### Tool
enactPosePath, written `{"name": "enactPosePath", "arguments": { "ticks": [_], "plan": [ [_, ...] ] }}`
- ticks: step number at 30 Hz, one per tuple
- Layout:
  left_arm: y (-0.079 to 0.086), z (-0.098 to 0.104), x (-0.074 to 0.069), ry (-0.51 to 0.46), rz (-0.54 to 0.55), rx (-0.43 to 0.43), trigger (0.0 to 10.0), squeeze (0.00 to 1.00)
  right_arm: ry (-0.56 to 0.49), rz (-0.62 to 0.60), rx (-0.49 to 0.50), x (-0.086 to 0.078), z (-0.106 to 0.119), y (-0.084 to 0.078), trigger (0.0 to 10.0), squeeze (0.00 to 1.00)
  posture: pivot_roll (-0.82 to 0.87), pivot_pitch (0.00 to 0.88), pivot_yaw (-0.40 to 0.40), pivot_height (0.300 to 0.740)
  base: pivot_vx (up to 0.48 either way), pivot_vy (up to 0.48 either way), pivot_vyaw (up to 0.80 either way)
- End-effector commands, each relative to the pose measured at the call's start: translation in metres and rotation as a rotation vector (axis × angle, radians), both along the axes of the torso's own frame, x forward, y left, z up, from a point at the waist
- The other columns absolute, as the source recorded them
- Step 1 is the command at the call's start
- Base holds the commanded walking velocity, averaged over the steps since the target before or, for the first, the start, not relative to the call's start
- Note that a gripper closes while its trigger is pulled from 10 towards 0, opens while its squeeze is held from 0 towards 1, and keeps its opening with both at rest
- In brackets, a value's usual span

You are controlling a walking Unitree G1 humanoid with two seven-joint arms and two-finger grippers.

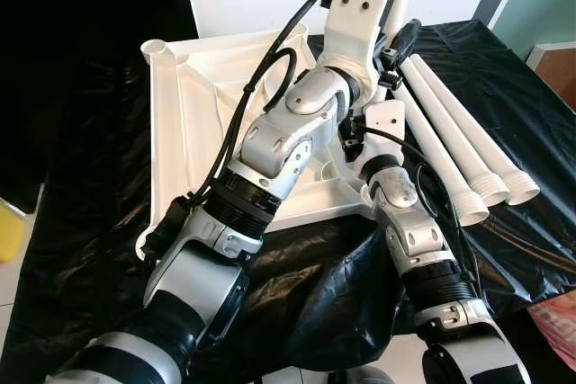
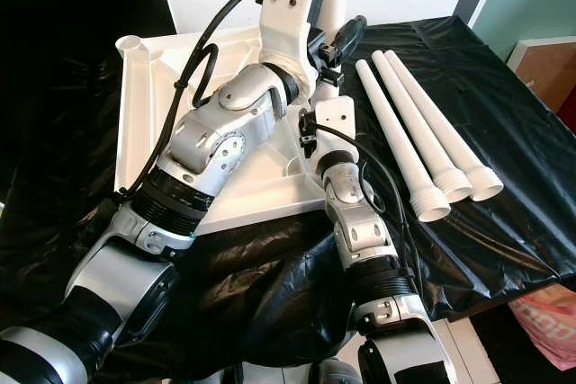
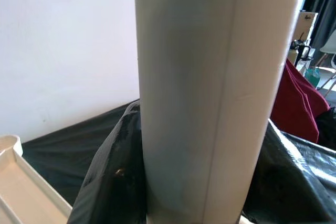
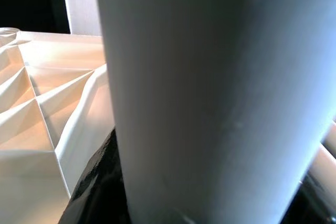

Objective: Building children table

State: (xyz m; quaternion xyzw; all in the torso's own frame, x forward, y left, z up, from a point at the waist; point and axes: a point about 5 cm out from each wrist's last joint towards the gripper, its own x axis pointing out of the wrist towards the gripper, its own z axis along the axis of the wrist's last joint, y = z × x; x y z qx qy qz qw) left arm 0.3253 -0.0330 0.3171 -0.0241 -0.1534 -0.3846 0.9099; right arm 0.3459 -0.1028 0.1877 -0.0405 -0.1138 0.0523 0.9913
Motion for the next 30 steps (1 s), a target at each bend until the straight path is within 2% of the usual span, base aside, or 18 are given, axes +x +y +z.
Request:
{"name": "enactPosePath", "arguments": {
  "ticks": [1, 5, 6, 9, 10, 12, 13, 14, 18, 21, 23, 25, 30],
  "plan": [
    [-0.003, 0.001, -0.005, -0.044, -0.056, 0.016, 10.0, 0.0, -0.002, -0.017, 0.002, 0.002, 0.002, -0.002, 10.0, 0.0, 0.0, 0.076, -0.021, 0.74, 0.0, 0.0, 0.0],
    [-0.003, 0.001, -0.005, -0.041, -0.058, 0.004, 10.0, 0.0, 0.0, -0.019, 0.008, 0.002, 0.002, -0.003, 10.0, 0.0, 0.0, 0.075, -0.021, 0.74, 0.0, 0.0, 0.0],
    [-0.002, 0.001, -0.006, -0.031, -0.072, -0.021, 10.0, 1.0, 0.003, -0.026, 0.026, 0.003, 0.003, -0.004, 10.0, 0.0, 0.0, 0.068, -0.021, 0.74, 0.0, 0.0, 0.0],
    [-0.001, 0.003, -0.007, -0.035, -0.085, -0.043, 10.0, 1.0, 0.009, -0.038, 0.047, 0.004, 0.003, -0.005, 10.0, 0.0, 0.0, 0.064, -0.02, 0.74, 0.0, 0.0, 0.0],
    [0.0, 0.004, -0.007, -0.036, -0.09, -0.053, 10.0, 0.75, 0.012, -0.043, 0.054, 0.004, 0.003, -0.006, 10.0, 0.0, 0.0, 0.064, -0.02, 0.74, 0.0, 0.0, 0.0],
    [0.0, 0.005, -0.008, -0.037, -0.096, -0.065, 10.0, 0.75, 0.013, -0.046, 0.058, 0.004, 0.003, -0.007, 10.0, 0.0, 0.0, 0.063, -0.02, 0.74, 0.0, 0.0, 0.0],
    [0.002, 0.007, -0.01, -0.041, -0.106, -0.096, 10.0, 0.0, 0.018, -0.053, 0.07, 0.004, 0.002, -0.008, 10.0, 0.0, 0.0, 0.062, -0.019, 0.74, 0.0, 0.0, 0.0],
    [0.006, 0.009, -0.011, -0.046, -0.118, -0.132, 10.0, 0.0, 0.019, -0.061, 0.078, 0.004, 0.002, -0.01, 10.0, 0.0, 0.0, 0.062, -0.018, 0.74, 0.0, 0.0, 0.0],
    [0.013, 0.012, -0.012, -0.062, -0.123, -0.179, 10.0, 0.0, 0.024, -0.074, 0.094, 0.004, 0.0, -0.013, 10.0, 0.0, 0.0, 0.062, -0.018, 0.74, 0.0, 0.0, 0.0],
    [0.018, 0.012, -0.011, -0.076, -0.108, -0.179, 10.0, 0.0, 0.027, -0.08, 0.101, 0.003, -0.001, -0.015, 10.0, 0.0, 0.0, 0.062, -0.018, 0.74, 0.0, 0.0, 0.0],
    [0.03, 0.005, -0.011, -0.114, -0.072, -0.187, 10.0, 0.0, 0.018, -0.089, 0.099, 0.0, -0.003, -0.02, 10.0, 0.0, 0.0, 0.075, -0.016, 0.74, 0.0, 0.0, 0.0],
    [0.034, 0.002, -0.012, -0.128, -0.065, -0.189, 10.0, 0.0, 0.015, -0.092, 0.098, -0.001, -0.004, -0.022, 10.0, 0.0, 0.0, 0.075, -0.016, 0.74, 0.0, 0.0, 0.0],
    [0.041, -0.009, -0.017, -0.118, -0.085, -0.192, 10.0, 0.0, 0.01, -0.095, 0.104, -0.006, -0.007, -0.027, 10.0, 0.0, 0.0, 0.084, -0.015, 0.74, 0.0, 0.0, 0.0]
  ]
}}
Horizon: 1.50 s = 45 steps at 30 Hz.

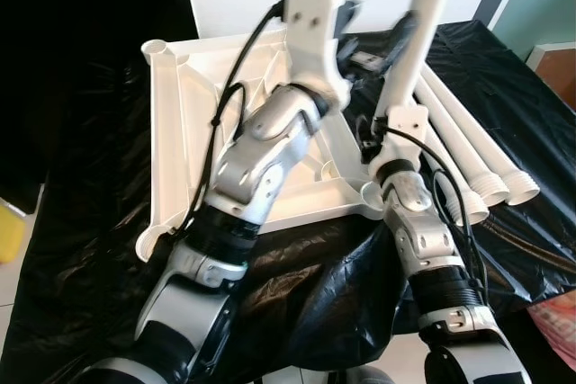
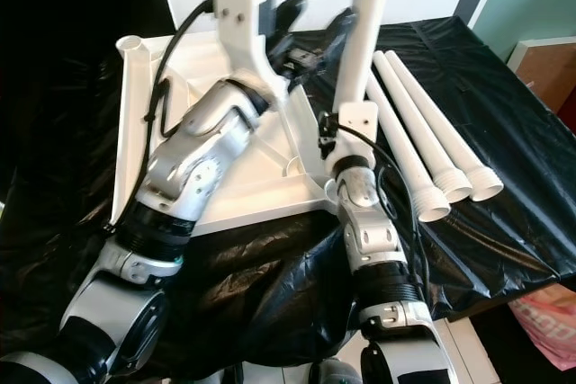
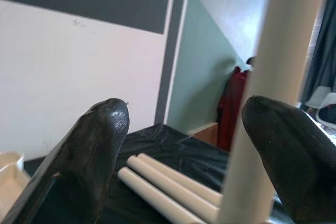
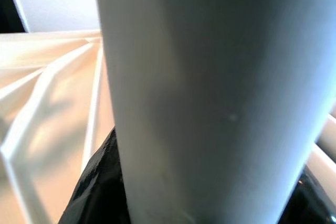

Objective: Building children table

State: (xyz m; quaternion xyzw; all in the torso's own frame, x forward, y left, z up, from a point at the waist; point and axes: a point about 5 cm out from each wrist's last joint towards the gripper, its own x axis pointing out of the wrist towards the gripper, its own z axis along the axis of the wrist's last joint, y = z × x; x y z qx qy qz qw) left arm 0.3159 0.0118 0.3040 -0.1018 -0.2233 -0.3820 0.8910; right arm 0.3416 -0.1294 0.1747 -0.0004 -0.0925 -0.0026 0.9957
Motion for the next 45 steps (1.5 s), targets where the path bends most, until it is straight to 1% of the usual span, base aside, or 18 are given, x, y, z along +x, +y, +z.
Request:
{"name": "enactPosePath", "arguments": {
  "ticks": [1, 3, 5, 11, 12, 13, 14, 15, 17, 19, 23, 25, 28, 30, 32, 38, 41, 45],
  "plan": [
    [0.0, -0.005, -0.01, -0.049, -0.052, 0.027, 10.0, 0.0, -0.03, 0.001, 0.009, -0.004, 0.002, -0.005, 10.0, 0.0, 0.0, 0.096, -0.015, 0.74, 0.0, 0.0, 0.0],
    [0.004, -0.014, -0.014, -0.049, -0.054, 0.052, 10.0, 0.0, -0.025, -0.005, 0.003, -0.008, -0.001, -0.009, 10.0, 0.0, 0.0, 0.099, -0.015, 0.74, 0.0, 0.0, 0.0],
    [0.006, -0.018, -0.015, -0.047, -0.056, 0.06, 10.0, 0.0, -0.021, -0.009, -0.001, -0.009, -0.002, -0.011, 10.0, 0.0, 0.0, 0.103, -0.013, 0.74, 0.0, 0.0, 0.0],
    [0.008, -0.021, -0.016, -0.051, -0.065, 0.065, 10.0, 0.0, -0.018, -0.013, -0.005, -0.01, -0.004, -0.012, 10.0, 0.0, 0.0, 0.103, -0.013, 0.74, 0.0, 0.0, 0.0],
    [0.012, -0.033, -0.018, -0.034, -0.082, 0.103, 10.0, 0.0, -0.02, -0.007, -0.01, -0.013, -0.005, -0.014, 10.0, 0.0, 0.0, 0.124, -0.014, 0.74, 0.0, 0.0, 0.0],
    [0.012, -0.033, -0.018, -0.034, -0.082, 0.103, 10.0, 0.0, -0.02, -0.007, -0.01, -0.013, -0.005, -0.014, 10.0, 0.0, 0.0, 0.124, -0.014, 0.74, 0.0, 0.0, 0.0],
    [0.015, -0.041, -0.02, -0.019, -0.096, 0.131, 10.0, 0.0, -0.022, -0.003, -0.014, -0.015, -0.006, -0.015, 10.0, 0.0, 0.0, 0.124, -0.014, 0.74, 0.0, 0.0, 0.0],
    [0.015, -0.041, -0.02, -0.019, -0.096, 0.131, 10.0, 0.0, -0.022, -0.003, -0.014, -0.015, -0.006, -0.015, 10.0, 0.0, 0.0, 0.124, -0.014, 0.74, 0.0, 0.0, 0.0],
    [0.018, -0.047, -0.022, -0.013, -0.101, 0.153, 10.0, 0.0, -0.025, 0.003, -0.018, -0.016, -0.007, -0.016, 10.0, 0.0, 0.0, 0.125, -0.013, 0.74, 0.0, 0.0, 0.0],
    [0.023, -0.058, -0.027, 0.005, -0.124, 0.182, 10.0, 0.0, -0.047, 0.029, -0.012, -0.02, -0.005, -0.015, 10.0, 0.0, 0.0, 0.131, -0.011, 0.74, 0.0, 0.0, 0.0],
    [0.026, -0.065, -0.03, 0.013, -0.138, 0.206, 10.0, 0.0, -0.059, 0.048, -0.009, -0.022, -0.004, -0.013, 10.0, 0.0, 0.0, 0.133, -0.01, 0.74, 0.0, 0.0, 0.0],
    [0.028, -0.077, -0.033, 0.013, -0.149, 0.275, 10.0, 0.0, -0.061, 0.079, -0.012, -0.026, -0.007, -0.01, 10.0, 0.0, 0.01, 0.133, -0.009, 0.74, 0.0, 0.0, 0.0],
    [0.029, -0.081, -0.034, 0.013, -0.152, 0.293, 10.0, 0.0, -0.061, 0.087, -0.012, -0.027, -0.008, -0.01, 10.0, 0.0, 0.01, 0.133, -0.009, 0.74, 0.0, 0.0, 0.0],
    [0.03, -0.093, -0.037, 0.038, -0.174, 0.339, 10.0, 0.0, -0.059, 0.119, -0.016, -0.032, -0.013, -0.007, 10.0, 0.0, 0.01, 0.135, -0.007, 0.74, 0.0, 0.0, 0.0],
    [0.031, -0.101, -0.04, 0.059, -0.189, 0.365, 10.0, 0.0, -0.054, 0.137, -0.021, -0.035, -0.017, -0.005, 10.0, 0.0, 0.01, 0.136, -0.006, 0.74, 0.0, 0.0, 0.0],
    [0.031, -0.105, -0.042, 0.073, -0.199, 0.386, 10.0, 0.0, -0.046, 0.148, -0.021, -0.038, -0.022, -0.005, 10.0, 0.0, 0.01, 0.136, -0.006, 0.74, 0.0, 0.0, 0.0],
    [0.033, -0.111, -0.046, 0.087, -0.223, 0.419, 10.0, 0.0, -0.019, 0.157, -0.018, -0.043, -0.032, -0.006, 10.0, 0.0, 0.01, 0.136, -0.003, 0.74, 0.0, 0.0, 0.0],
    [0.033, -0.113, -0.047, 0.089, -0.226, 0.433, 10.0, 0.0, -0.009, 0.16, -0.019, -0.044, -0.036, -0.007, 10.0, 0.0, 0.0, 0.136, -0.001, 0.74, 0.0, 0.0, 0.0]
  ]
}}
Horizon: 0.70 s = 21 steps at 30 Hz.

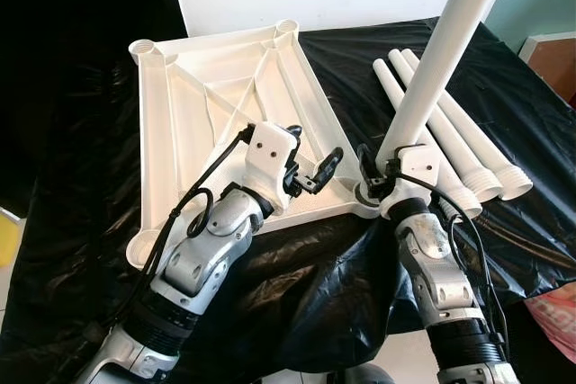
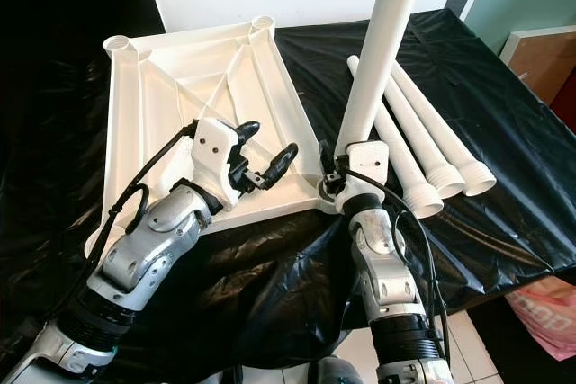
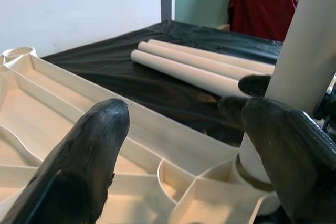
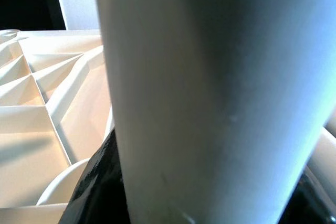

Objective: Building children table

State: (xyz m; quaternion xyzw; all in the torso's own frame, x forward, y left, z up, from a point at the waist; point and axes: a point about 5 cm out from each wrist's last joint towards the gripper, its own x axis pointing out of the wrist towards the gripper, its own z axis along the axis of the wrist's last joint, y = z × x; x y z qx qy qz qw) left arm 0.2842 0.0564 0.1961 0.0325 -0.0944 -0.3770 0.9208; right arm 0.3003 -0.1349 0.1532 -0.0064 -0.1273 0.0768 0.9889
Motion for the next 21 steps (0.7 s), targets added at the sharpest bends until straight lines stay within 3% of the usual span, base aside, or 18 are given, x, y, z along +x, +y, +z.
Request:
{"name": "enactPosePath", "arguments": {
  "ticks": [1, 9, 21],
  "plan": [
    [-0.011, -0.005, -0.016, 0.002, -0.3, 0.071, 10.0, 0.0, 0.062, 0.002, 0.003, -0.003, -0.014, -0.001, 10.0, 0.0, 0.0, 0.136, -0.001, 0.74, 0.0, 0.0, 0.0],
    [-0.01, -0.006, -0.017, 0.009, -0.298, 0.077, 10.0, 0.0, 0.09, 0.051, -0.004, -0.005, -0.031, -0.001, 10.0, 0.0, 0.01, 0.136, 0.004, 0.74, 0.0, 0.0, 0.0],
    [-0.009, -0.006, -0.018, 0.006, -0.296, 0.091, 10.0, 0.0, 0.104, 0.131, -0.016, 0.002, -0.036, 0.008, 10.0, 0.0, 0.01, 0.137, 0.004, 0.74, 0.0, 0.0, 0.0]
  ]
}}
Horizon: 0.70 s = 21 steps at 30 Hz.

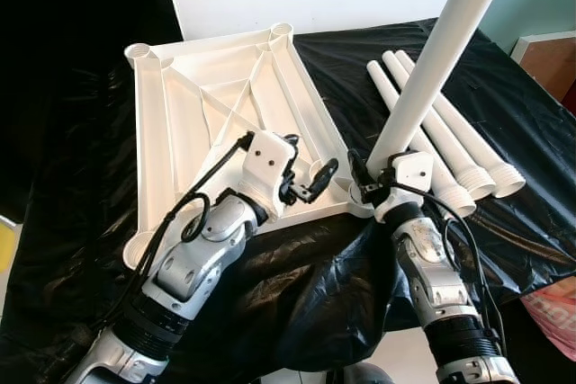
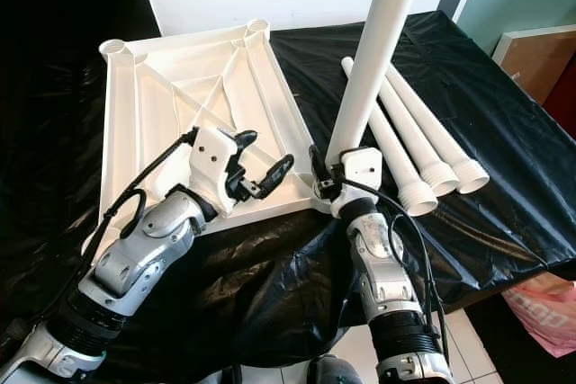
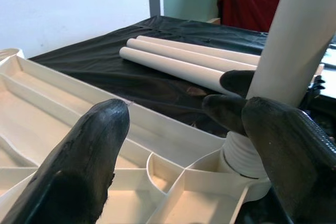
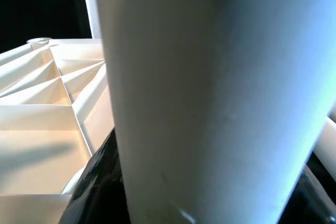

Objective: Building children table

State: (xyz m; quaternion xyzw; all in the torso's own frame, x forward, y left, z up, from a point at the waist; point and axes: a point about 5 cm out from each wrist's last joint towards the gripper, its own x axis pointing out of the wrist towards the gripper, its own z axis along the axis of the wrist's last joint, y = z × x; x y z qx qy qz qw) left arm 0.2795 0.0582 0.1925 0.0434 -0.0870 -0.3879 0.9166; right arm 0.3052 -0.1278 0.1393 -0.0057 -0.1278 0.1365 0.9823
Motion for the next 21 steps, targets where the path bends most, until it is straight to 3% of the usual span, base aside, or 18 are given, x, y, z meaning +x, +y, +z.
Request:
{"name": "enactPosePath", "arguments": {
  "ticks": [1, 16, 21],
  "plan": [
    [-0.0107, -0.0022, -0.0129, 0.004, -0.273, 0.061, 10.0, 0.0, 0.104, 0.014, -0.007, -0.003, -0.0224, 0.0008, 10.0, 0.0, 0.02, 0.138, 0.0, 0.74, 0.0, 0.0, 0.0],
    [-0.0103, -0.0018, -0.0134, 0.004, -0.27, 0.062, 10.0, 0.0, 0.095, 0.044, -0.009, -0.003, -0.0244, 0.0018, 10.0, 0.0, 0.02, 0.137, -0.001, 0.74, 0.0, 0.0, 0.0],
    [-0.0106, -0.0022, -0.0144, 0.007, -0.276, 0.064, 10.0, 0.0, 0.074, 0.102, -0.071, -0.0093, -0.03, -0.0013, 10.0, 0.0, 0.01, 0.141, 0.003, 0.74, 0.0, 0.0, 0.0]
  ]
}}
